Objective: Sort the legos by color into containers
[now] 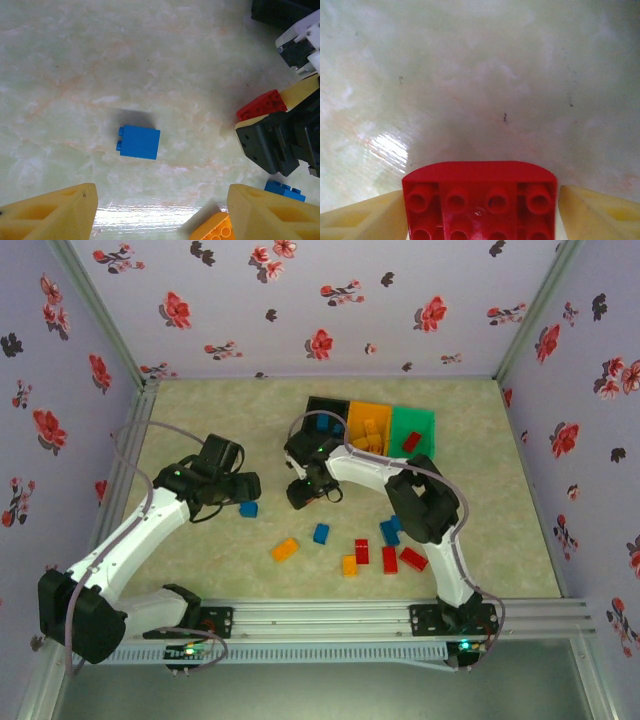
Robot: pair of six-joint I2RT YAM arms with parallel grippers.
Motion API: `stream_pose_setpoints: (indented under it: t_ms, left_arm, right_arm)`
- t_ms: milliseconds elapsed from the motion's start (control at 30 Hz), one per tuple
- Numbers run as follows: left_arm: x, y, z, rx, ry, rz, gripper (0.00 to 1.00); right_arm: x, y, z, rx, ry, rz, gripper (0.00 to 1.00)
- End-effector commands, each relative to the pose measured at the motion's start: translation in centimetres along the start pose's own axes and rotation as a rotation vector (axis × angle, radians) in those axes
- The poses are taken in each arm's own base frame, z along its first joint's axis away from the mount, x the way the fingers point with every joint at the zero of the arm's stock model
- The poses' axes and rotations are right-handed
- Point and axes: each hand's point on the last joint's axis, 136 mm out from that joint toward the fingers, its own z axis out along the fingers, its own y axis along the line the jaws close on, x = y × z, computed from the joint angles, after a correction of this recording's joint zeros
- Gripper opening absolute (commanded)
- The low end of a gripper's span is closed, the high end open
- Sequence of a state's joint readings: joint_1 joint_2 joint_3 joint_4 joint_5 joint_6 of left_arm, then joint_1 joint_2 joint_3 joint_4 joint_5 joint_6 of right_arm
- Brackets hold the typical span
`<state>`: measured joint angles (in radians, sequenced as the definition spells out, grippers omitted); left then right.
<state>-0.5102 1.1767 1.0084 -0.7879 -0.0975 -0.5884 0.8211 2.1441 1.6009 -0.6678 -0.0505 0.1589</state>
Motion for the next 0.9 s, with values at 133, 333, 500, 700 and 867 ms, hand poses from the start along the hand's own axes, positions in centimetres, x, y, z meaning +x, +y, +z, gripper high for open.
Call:
stream_pose_setpoints:
  t_ms: [133,333,500,700,867]
  left_arm:
    - [0.3,0.8,-0.2,-0.027,0.006,0.013,0.69]
    - [0.2,0.8,-0.3,-0.024,0.002,0.012,0.69]
    - [0.1,0.7,-0.3,-0.022,0.002,0.012,0.69]
    - [0.1,0.6,-0.2,-0.021,0.003,0.012,0.69]
    - [0.1,0.5,0.0,-0.02,0.009,0.01,0.69]
  right_arm:
    - [0.3,0.0,-0.1,0.016,0.026,0.003,0.66]
    - [-0.2,-2.1,-1.9,0.07,-0.005,0.045,0.61]
    - [-0.6,-5.4,-5.6,0.099,-0.064,0.108,0.6]
    - [0.2,-11.2,-10.7,0.16,-0.126,0.224,0.59]
    - [2.0,-16.5,-13.9,0.215,-0.158,0.337,0.59]
